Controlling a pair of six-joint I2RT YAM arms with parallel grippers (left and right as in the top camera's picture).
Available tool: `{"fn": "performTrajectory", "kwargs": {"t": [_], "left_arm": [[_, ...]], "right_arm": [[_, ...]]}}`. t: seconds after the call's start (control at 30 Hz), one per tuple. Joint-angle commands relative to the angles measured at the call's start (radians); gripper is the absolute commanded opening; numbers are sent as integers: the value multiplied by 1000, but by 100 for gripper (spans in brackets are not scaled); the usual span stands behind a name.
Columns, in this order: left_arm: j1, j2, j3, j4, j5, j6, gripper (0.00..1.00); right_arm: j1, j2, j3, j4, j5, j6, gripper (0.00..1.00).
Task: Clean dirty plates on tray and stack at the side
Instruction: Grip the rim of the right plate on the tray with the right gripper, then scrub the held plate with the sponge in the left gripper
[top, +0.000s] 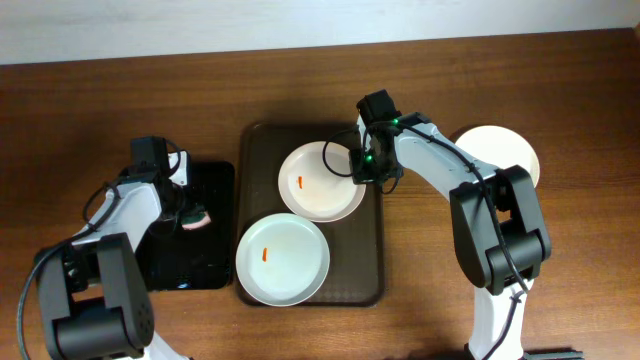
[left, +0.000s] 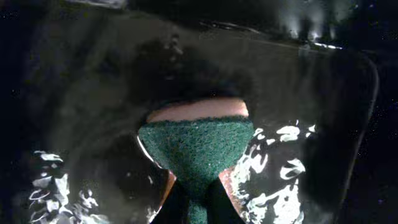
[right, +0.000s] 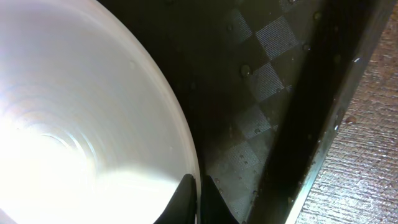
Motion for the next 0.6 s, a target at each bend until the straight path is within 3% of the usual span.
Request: {"fn": "performTrajectory", "kwargs": {"t": [0.0, 0.13, 0.2, 0.33, 0.5, 0.57], "left_arm": [[-6, 50, 90, -196, -24, 13, 0], [-16, 40, 482, -497, -18, 12, 0], [-65, 40, 591, -543, 58, 13, 0], [-293, 73, 616, -370, 116, -10, 0], [-497, 265, 616, -245, 129, -244, 0], [-543, 345, 616, -203, 235, -298, 0]], "right_arm": [[0, 13, -9, -15, 32, -6, 4], [0, 13, -9, -16, 32, -7, 4], [0, 13, -9, -17, 32, -14, 4], [0, 13, -9, -20, 32, -15, 4], [0, 13, -9, -27, 32, -14, 4], [1, 13, -9, -29, 32, -14, 4]]}}
